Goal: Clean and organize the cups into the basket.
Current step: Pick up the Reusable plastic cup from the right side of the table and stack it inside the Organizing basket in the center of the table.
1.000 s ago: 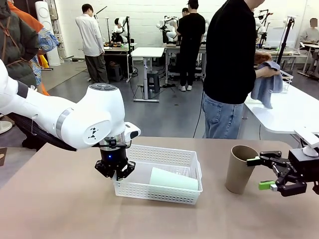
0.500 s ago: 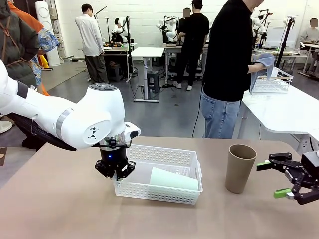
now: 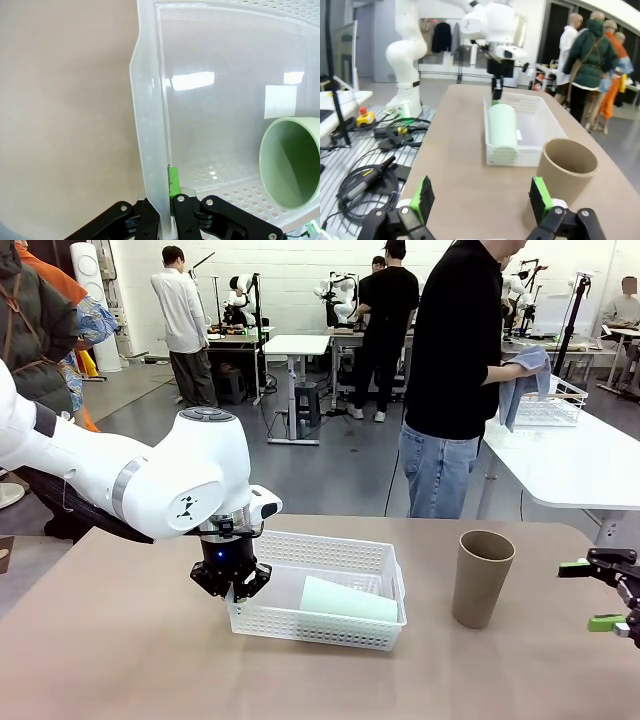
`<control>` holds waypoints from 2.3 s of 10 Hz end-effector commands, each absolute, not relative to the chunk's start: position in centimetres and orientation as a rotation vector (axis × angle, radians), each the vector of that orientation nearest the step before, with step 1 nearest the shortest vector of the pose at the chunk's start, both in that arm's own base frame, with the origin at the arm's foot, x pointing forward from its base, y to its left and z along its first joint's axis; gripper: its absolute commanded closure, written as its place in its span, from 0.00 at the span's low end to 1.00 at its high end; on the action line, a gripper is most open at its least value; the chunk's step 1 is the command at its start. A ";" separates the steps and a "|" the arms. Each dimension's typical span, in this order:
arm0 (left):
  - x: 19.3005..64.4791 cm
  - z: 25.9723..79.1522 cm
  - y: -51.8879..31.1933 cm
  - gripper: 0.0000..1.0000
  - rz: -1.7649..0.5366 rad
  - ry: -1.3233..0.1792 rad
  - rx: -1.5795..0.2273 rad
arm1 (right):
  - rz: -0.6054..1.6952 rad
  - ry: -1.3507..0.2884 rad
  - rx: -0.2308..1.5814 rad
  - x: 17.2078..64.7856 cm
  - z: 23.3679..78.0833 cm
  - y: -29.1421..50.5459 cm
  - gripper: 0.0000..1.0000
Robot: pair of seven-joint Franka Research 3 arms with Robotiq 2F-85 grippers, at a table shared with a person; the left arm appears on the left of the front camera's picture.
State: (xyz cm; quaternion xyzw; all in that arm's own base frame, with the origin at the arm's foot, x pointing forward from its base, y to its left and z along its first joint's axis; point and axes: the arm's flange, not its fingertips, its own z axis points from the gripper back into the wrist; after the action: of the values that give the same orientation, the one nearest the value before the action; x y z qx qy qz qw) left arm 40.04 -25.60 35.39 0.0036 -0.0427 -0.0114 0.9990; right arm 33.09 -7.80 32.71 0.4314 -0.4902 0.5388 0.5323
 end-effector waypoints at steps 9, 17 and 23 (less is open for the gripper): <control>39.9 35.5 -25.6 1.00 -0.020 -0.096 0.008 | 1.070 -1.026 1.105 41.4 27.7 -3.3 0.00; 39.9 35.5 -25.6 1.00 -0.020 -0.096 0.008 | 1.114 -0.996 1.084 42.6 26.7 -2.9 0.00; 39.9 35.5 -25.6 1.00 -0.020 -0.096 0.008 | 1.087 -0.955 1.100 47.4 23.4 -3.5 0.00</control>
State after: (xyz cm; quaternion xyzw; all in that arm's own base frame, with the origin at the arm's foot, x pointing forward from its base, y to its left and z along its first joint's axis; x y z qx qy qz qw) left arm 40.03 -25.60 35.40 0.0036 -0.0429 -0.0115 0.9990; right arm 46.29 -3.78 23.74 0.4733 -0.4157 0.4832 0.6080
